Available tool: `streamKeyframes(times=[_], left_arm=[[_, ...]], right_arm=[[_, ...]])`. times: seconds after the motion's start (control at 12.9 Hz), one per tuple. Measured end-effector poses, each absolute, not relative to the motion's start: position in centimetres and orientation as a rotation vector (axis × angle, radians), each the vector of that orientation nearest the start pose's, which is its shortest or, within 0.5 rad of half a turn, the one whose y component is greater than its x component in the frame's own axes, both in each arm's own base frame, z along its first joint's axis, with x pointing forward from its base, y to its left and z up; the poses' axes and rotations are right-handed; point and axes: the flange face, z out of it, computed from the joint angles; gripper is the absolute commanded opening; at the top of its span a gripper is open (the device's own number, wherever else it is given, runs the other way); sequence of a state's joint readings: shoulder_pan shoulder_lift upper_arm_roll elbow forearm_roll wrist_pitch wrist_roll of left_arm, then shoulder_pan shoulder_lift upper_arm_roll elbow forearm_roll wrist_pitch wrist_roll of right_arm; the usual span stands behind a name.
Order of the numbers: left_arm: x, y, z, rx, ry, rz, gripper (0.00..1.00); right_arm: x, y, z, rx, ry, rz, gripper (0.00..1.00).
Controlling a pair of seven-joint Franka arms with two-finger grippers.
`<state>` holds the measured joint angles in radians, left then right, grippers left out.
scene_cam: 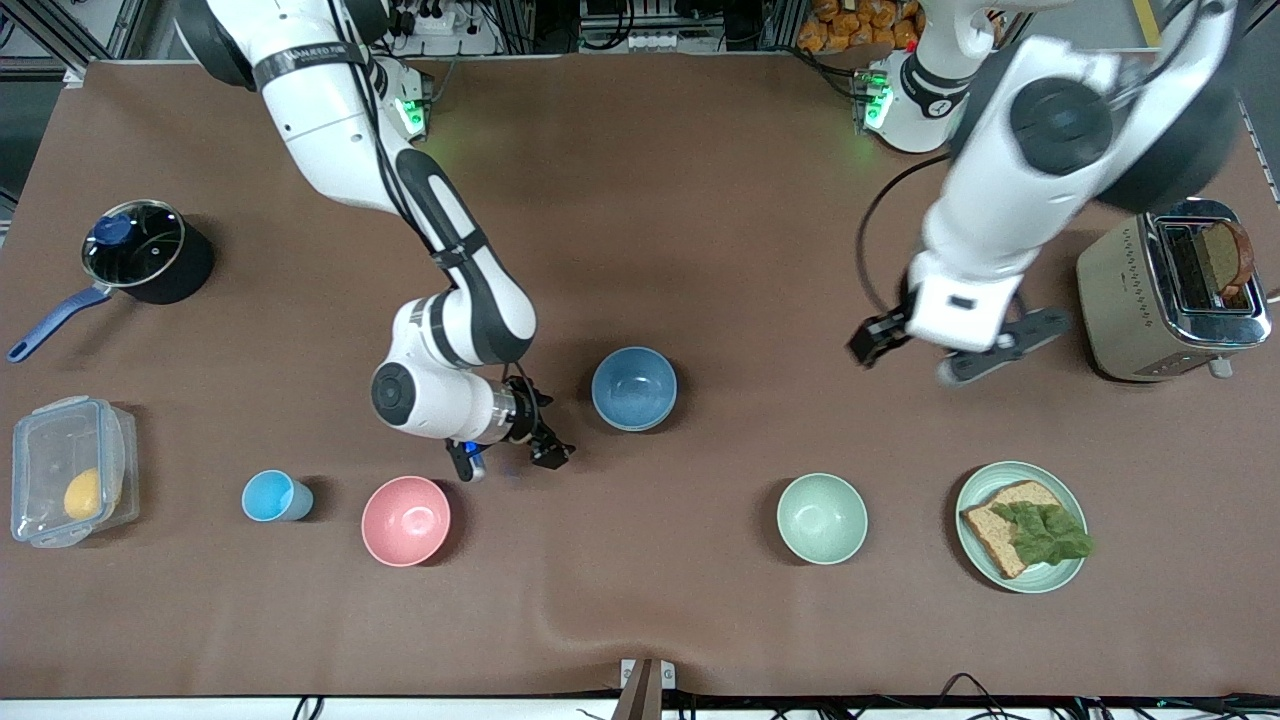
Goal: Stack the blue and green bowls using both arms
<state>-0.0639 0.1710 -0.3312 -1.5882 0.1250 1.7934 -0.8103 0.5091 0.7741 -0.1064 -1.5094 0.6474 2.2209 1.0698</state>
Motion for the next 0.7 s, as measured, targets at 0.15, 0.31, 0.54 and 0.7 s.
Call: streamKeyframes(times=[0.15,0.31,0.54,0.7], left_arm=[[57.4,-17.1,57.0,-3.099,-0.481,-0.087,1.00],[56.8,-14.3,58.6,-3.118,-0.369,-0.065,1.00],[56.6,-11.2,59.6,-3.113,-0.288,-0.066,1.00],[56.6,-9.0,60.2,-3.109,-0.261,-0.058,1.00]], right_arm=[[64.7,26.9,23.9,-2.562,1.268,0.510,1.00],[65.0,21.7,27.8,-2.685,1.048,0.569,1.00],[64.3,15.5,30.9,-2.828,0.688,0.654,1.00],[63.7,13.0,31.9,-2.880,0.476,0.684,1.00]])
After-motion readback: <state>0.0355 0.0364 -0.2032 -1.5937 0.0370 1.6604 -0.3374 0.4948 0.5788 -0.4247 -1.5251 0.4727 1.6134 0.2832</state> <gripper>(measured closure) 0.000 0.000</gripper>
